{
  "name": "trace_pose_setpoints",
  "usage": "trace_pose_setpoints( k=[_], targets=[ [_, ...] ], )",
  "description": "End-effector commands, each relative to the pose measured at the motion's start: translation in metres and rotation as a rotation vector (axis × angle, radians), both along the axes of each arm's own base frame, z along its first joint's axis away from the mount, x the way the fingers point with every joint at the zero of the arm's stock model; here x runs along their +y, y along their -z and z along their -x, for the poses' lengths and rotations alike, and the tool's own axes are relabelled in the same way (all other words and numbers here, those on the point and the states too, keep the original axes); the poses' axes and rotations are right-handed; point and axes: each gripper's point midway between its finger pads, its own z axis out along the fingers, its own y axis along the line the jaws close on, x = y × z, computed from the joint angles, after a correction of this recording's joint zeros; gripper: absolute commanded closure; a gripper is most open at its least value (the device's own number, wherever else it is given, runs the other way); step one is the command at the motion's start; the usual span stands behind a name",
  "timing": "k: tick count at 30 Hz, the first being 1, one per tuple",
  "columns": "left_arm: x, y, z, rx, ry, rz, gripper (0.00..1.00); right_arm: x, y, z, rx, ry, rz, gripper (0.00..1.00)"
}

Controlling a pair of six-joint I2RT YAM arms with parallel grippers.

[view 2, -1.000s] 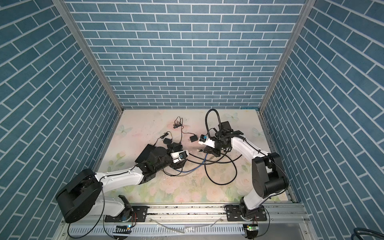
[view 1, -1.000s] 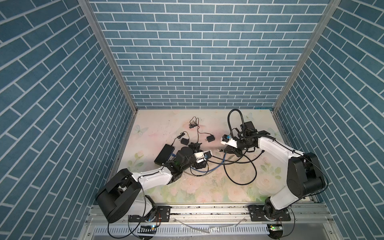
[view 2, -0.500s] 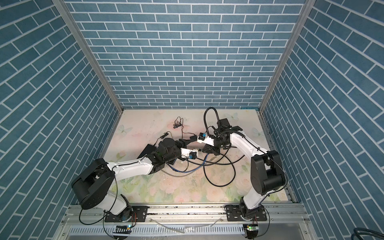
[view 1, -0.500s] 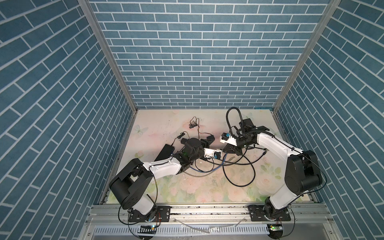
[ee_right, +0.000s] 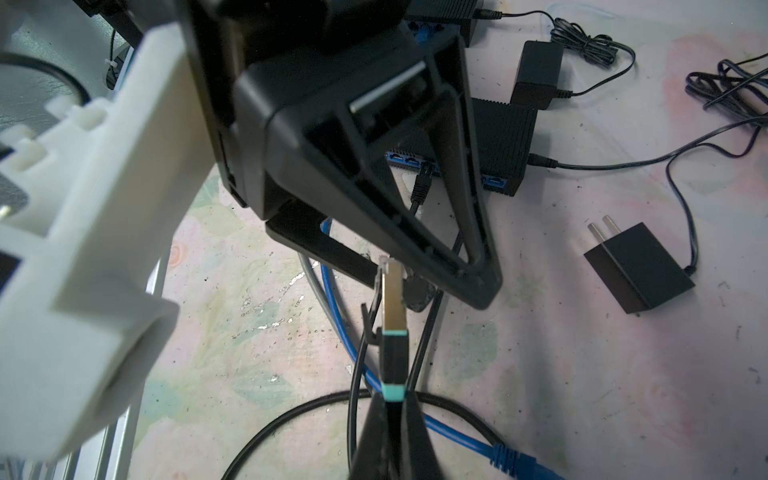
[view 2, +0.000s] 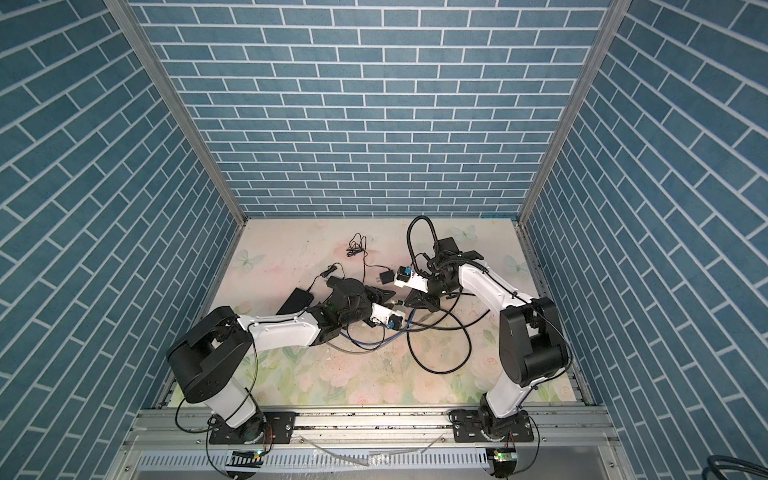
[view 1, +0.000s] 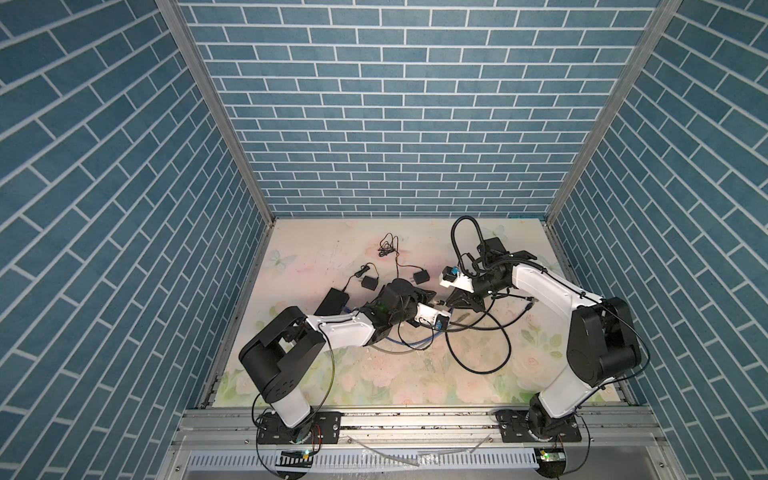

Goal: Insert the plug into the switch port
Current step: 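Move the left gripper to grasp the cable below the gold plug while the right holds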

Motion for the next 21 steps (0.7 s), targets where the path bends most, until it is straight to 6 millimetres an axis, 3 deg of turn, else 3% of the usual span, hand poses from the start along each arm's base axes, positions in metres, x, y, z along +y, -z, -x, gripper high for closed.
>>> trace_pose_setpoints(
  k=[1, 16, 21],
  targets=[
    [-0.0128, -0.0194, -0.0037, -0.042, 0.018, 0.049, 0.63, 0.0064, -0.0197, 0.0014, -0.024, -0.044, -0.044, 1.00],
    [-0.0161, -0.0211, 0.0012, -0.007, 0.046, 0.043, 0.91, 0.0083, -0.0189, 0.0005, -0.009, -0.051, -0.053, 1.00],
    [-0.0172, -0.0224, 0.0018, 0.041, 0.032, 0.061, 0.95, 0.0071, -0.0136, -0.0048, -0.035, -0.032, -0.039, 1.00]
  ],
)
